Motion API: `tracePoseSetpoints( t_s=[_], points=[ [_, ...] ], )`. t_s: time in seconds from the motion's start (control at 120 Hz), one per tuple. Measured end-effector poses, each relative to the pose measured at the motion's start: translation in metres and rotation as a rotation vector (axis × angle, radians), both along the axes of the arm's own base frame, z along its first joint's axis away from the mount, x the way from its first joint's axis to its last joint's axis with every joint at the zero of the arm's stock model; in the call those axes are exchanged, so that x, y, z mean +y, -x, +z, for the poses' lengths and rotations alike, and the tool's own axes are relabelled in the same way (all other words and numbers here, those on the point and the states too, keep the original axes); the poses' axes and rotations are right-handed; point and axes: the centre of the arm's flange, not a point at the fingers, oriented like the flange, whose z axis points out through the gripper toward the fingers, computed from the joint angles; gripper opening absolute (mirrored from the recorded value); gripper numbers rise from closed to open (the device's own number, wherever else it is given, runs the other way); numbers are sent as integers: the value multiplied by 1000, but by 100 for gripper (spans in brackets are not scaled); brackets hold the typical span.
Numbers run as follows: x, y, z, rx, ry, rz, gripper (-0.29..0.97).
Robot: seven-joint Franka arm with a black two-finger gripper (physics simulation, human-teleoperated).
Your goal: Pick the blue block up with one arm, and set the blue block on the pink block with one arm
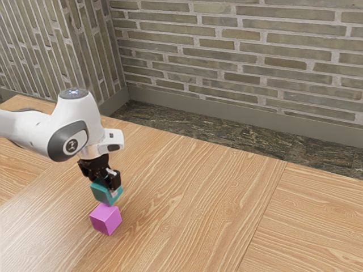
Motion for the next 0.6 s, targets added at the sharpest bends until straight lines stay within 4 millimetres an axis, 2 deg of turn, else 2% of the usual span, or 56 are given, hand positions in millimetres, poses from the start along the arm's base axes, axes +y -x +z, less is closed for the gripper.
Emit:
tracePoseSetpoints(
  t_s=[0.25,0.333,0.6],
  points=[
    [0,25,6,-6,-11,4,38],
    [-6,33,8,-10,-17,-9,38],
    [-10,46,4,6,-19,-11,38]
  ],
)
